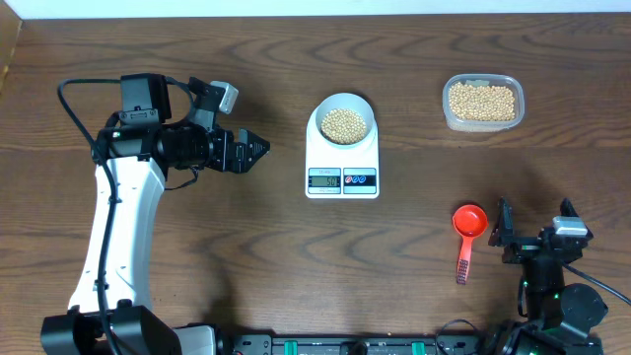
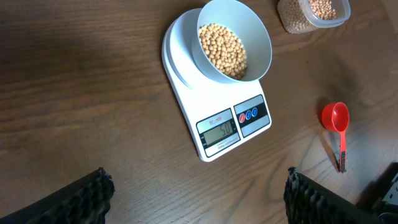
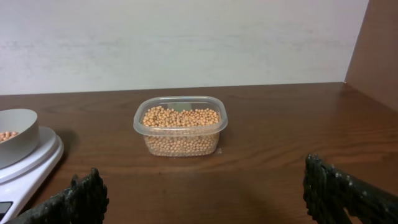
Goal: Scoop item into bowl and weigh 50g on scale
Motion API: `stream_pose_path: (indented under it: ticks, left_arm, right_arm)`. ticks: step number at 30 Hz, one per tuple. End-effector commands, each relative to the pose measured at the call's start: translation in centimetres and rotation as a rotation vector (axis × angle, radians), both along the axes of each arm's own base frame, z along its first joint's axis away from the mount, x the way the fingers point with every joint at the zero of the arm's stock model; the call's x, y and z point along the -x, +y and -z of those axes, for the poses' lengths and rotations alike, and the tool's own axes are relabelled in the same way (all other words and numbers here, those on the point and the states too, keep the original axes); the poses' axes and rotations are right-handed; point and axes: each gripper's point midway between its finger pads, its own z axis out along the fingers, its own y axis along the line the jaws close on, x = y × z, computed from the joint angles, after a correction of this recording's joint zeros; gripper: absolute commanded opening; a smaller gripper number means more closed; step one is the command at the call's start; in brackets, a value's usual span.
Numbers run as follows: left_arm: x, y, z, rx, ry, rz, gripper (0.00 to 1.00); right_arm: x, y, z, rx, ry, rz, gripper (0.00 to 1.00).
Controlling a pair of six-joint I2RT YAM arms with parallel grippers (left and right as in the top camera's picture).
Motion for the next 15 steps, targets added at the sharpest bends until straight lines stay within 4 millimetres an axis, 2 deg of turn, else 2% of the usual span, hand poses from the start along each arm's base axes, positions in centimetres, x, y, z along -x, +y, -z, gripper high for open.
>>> stream_pose_path:
  ticks: [1,4,7,9,15]
  left_arm:
    - [0.0,0.3,-0.8,-0.02,-0.03,0.0,0.9]
    - [0.4,0.2,-0.6,-0.014,-0.005,0.0,0.9]
    - [1.0,1.2,-0.1,-0.081,0.019,-0.03,0.9]
    - [1.9,1.6,-0.7,-0.111,0.015,-0.04,0.9]
    - [7.4,3.8,-4.4,-0.283,-0.041,-0.13,0.9]
  right_arm:
    - [-0.1,0.4,0.1,0.013,-0.002,-0.015,0.99]
    - [-0.1,0.4,0.1,0.013,-0.002,-0.015,0.99]
    - [-0.1,0.4,0.1,0.013,-0.002,-0.015,0.99]
    - [-0.1,0.4,0.1,0.013,-0.002,-0.015,0.99]
    - [-0.1,0.4,0.1,0.013,-0.001,-0.015,0.99]
